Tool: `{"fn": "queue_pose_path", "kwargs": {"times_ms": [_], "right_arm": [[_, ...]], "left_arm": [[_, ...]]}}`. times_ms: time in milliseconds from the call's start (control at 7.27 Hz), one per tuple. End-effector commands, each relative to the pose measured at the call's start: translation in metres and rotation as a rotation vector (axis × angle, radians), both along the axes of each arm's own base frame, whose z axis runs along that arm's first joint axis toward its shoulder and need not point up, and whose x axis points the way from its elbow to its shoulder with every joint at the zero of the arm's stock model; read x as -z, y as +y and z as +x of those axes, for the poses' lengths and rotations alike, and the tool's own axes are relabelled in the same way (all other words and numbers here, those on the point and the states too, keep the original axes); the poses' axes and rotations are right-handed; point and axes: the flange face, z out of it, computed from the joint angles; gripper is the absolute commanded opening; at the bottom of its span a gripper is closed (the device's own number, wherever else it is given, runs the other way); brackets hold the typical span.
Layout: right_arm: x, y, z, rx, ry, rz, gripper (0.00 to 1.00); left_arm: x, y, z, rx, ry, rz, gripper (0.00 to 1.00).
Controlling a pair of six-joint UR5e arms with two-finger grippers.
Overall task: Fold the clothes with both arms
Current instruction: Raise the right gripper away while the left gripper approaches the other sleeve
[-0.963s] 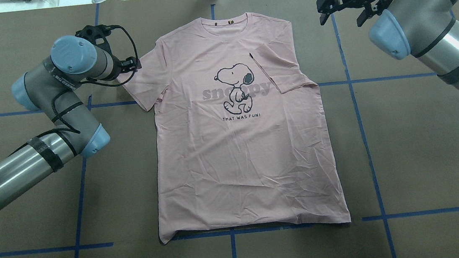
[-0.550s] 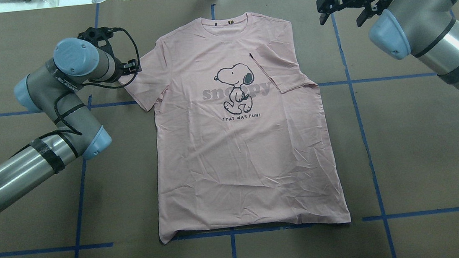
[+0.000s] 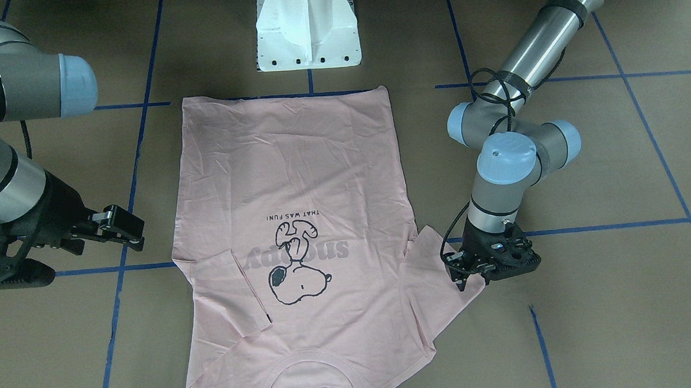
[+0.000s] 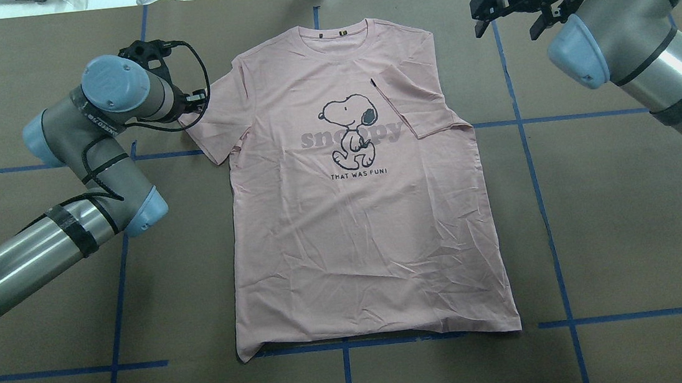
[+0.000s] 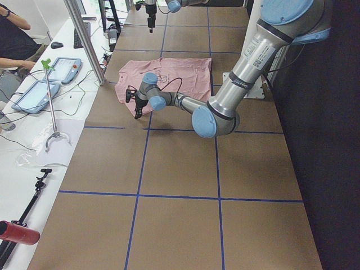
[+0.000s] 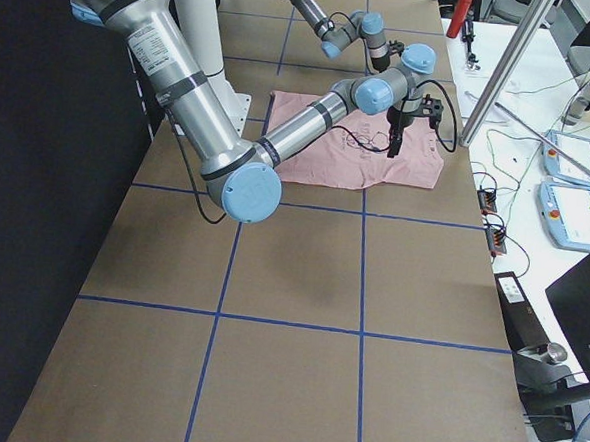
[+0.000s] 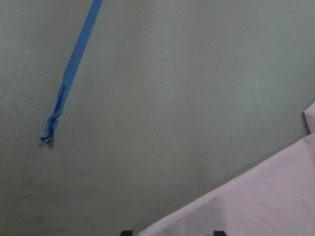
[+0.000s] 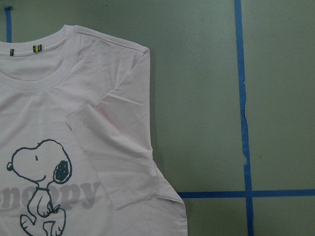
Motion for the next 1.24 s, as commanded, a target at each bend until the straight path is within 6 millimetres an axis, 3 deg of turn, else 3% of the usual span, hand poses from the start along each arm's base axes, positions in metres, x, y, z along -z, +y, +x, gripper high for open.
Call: {"fn": "queue_pose_path", "kwargs": {"times_ms": [0,138,275,550,688,825,963,1101], "right_arm": [[-0.002,0.000,0.000,0.000,0.001,-0.002,1.00],[-0.003,0.000,0.000,-0.001,0.002,-0.002,1.00],[-0.005,-0.001,0.000,-0.001,0.005,-0.006,1.00],[-0.013,0.000,-0.001,0.002,0.010,-0.014,1.00],[-0.013,0.000,0.000,0.001,0.009,-0.011,1.00],[-0.013,0.000,0.000,0.000,0.009,-0.013,1.00],[-0.013,0.000,0.000,0.001,0.008,-0.013,1.00],[-0.014,0.000,0.000,0.000,0.010,-0.014,1.00]], "left_arm": [[0.010,-0.003,-0.001,0.004,0.010,0.004,0.00],[0.011,-0.006,-0.005,0.010,0.011,0.005,0.00],[0.032,-0.014,-0.014,0.008,0.024,-0.005,0.00],[0.109,-0.011,-0.024,0.000,0.039,-0.050,0.00],[0.142,-0.017,-0.012,0.050,0.079,-0.099,0.00],[0.165,-0.032,0.012,0.072,0.093,-0.127,0.00],[0.175,-0.020,0.054,0.070,0.108,-0.175,0.00],[0.178,-0.018,0.071,0.084,0.141,-0.156,0.00]]}}
